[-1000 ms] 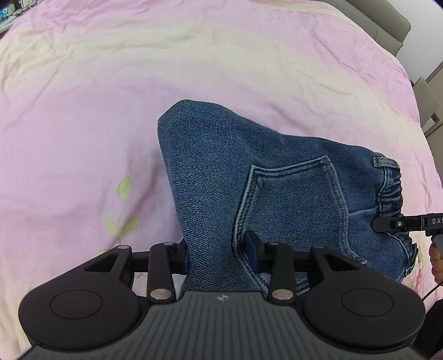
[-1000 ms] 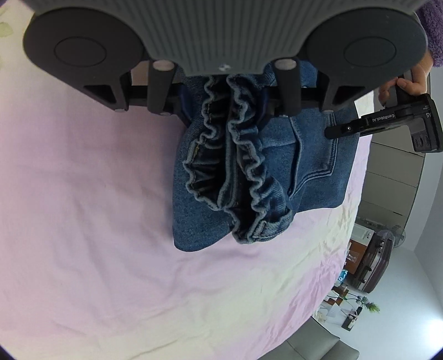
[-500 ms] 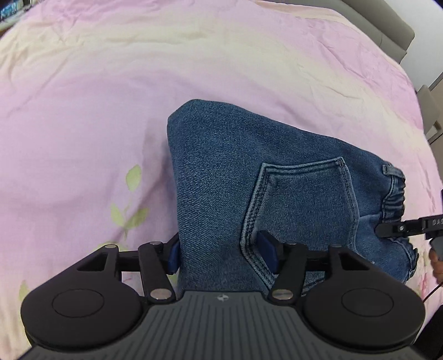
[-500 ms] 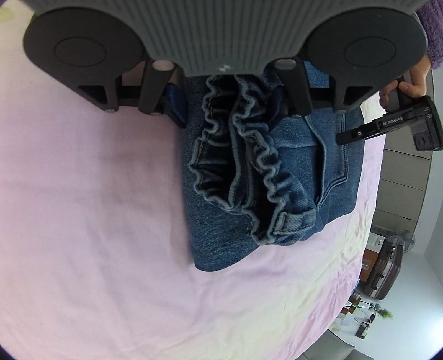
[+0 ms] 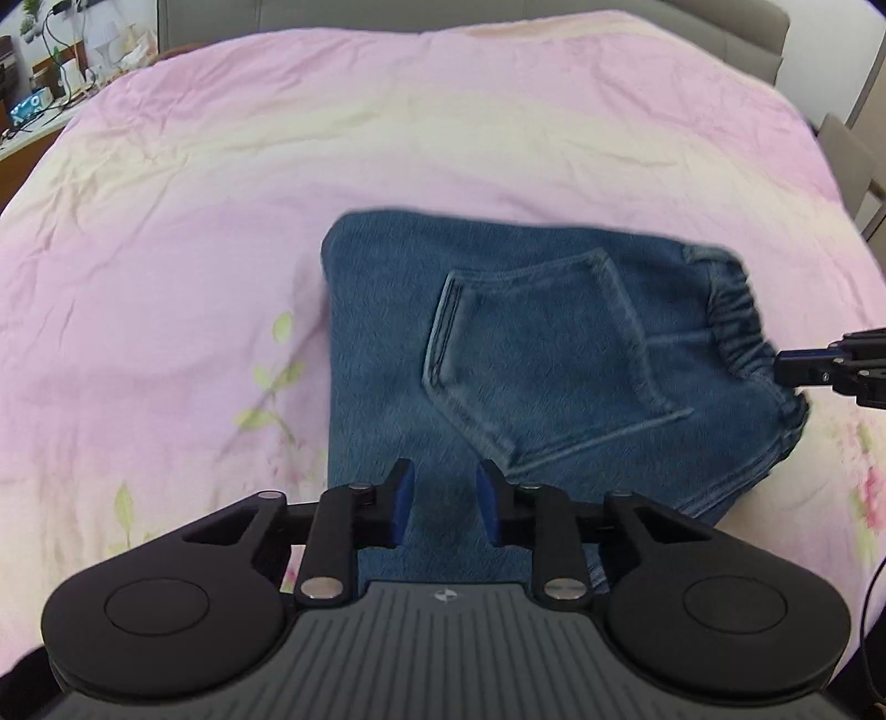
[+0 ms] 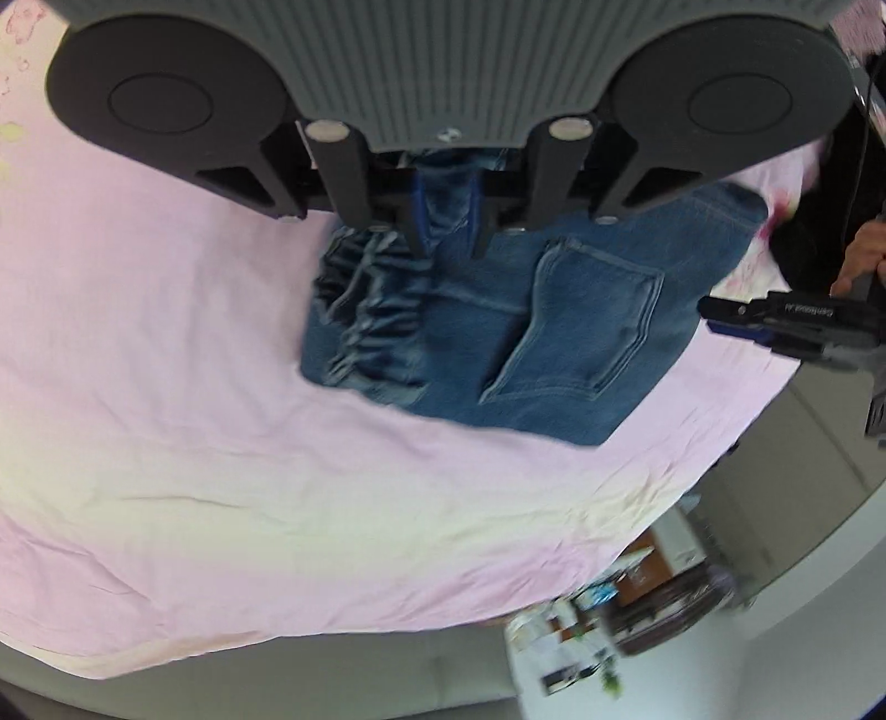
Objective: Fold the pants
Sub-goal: 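Open both grippers and lift them away from the folded jeans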
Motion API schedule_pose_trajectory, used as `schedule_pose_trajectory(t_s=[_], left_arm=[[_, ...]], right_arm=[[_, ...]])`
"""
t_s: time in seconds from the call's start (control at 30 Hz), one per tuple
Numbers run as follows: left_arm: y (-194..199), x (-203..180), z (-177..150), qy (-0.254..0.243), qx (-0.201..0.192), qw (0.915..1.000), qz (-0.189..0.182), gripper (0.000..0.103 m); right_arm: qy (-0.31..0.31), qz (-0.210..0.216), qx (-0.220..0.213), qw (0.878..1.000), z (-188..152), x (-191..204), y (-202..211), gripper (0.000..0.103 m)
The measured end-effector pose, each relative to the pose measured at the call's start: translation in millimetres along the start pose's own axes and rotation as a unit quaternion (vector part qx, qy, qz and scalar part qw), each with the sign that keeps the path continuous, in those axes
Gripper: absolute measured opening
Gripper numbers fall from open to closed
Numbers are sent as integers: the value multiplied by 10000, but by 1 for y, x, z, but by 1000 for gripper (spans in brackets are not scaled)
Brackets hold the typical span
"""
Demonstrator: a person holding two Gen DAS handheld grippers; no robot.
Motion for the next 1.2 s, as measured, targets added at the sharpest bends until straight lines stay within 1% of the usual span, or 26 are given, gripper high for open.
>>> schedule_pose_trajectory(t_s=[0.03,0.07,0.1,0.13,0.2,0.3,0.37,0.43,0.47,0.5,0.57,0.6,0.63,0.67,0.7,0.73,0.8,0.87,0.9,0.93,1.0,1.07,1.13,1.2], left_arm=[[-5,2,-1,36,19,10000,-8,30],[-9,7,-3,119,27,9999,-40,31],[-12,11,-3,169,30,9998,-64,32],[-15,13,-3,208,37,9997,-88,34],[-17,17,-4,290,68,9995,-124,34],[-12,16,2,398,67,9992,0,35],[-2,11,7,401,-29,9990,180,36],[17,3,12,321,-277,9985,333,36],[29,-2,14,312,-434,9978,395,36],[41,-9,12,292,-564,9969,469,36],[76,-30,4,235,-947,9928,701,41],[91,-41,-1,232,-1145,9901,772,43],[105,-50,-7,229,-1310,9878,808,48],[120,-61,-15,241,-1488,9850,841,53],[132,-72,-21,227,-1643,9823,876,54],[142,-81,-28,209,-1774,9797,910,56],[162,-102,-43,198,-2129,9712,1056,61],[176,-120,-60,168,-2474,9614,1193,71],[179,-129,-66,165,-2588,9576,1253,73],[183,-137,-72,174,-2675,9544,1313,75],[187,-150,-82,180,-2788,9493,1442,79],[188,-161,-90,193,-2837,9459,1566,86],[186,-169,-97,188,-2842,9446,1633,88],[183,-174,-102,222,-2849,9450,1592,89]], right_arm=[[48,-129,50,9999,-3,0,-7,5],[79,-240,66,9997,-5,-1,-13,0],[86,-346,107,9993,-7,-4,-19,0],[71,-399,183,9990,-9,-8,-27,0],[-79,-374,235,9990,-14,-16,-34,0],[-5,-413,223,9989,-10,-12,-30,0],[44,-402,169,9990,-4,-6,-20,0],[82,-335,14,9994,0,1,-4,3],[138,-301,-87,9994,0,5,7,9],[208,-294,-194,9992,0,11,17,22],[423,-330,-451,9975,-2,26,44,32],[533,-334,-586,9963,-5,34,58,34],[620,-326,-694,9951,-7,41,70,35],[703,-327,-813,9937,-10,49,84,40],[783,-326,-956,9918,-14,56,98,45],[859,-325,-1088,9898,-19,63,111,47],[1021,-352,-1384,9845,-30,77,140,55],[1176,-340,-1613,9793,-45,91,166,55],[1220,-348,-1718,9769,-53,96,178,55],[1263,-370,-1815,9745,-62,101,188,55],[1349,-470,-2010,9691,-80,111,206,64],[1414,-553,-2131,9652,-98,118,219,65],[1407,-618,-2177,9638,-114,124,228,65],[1367,-720,-2244,9622,-129,128,234,65]])
Point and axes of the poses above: each gripper's, at about its wrist camera, not at the fingertips, and y roughly against the way its jaws point, x to its left, z to its top, the point moved 2 cm from there along -y, roughly the way its jaws point, and after that the axes turned 6 degrees about x, right-handed, at the moved point
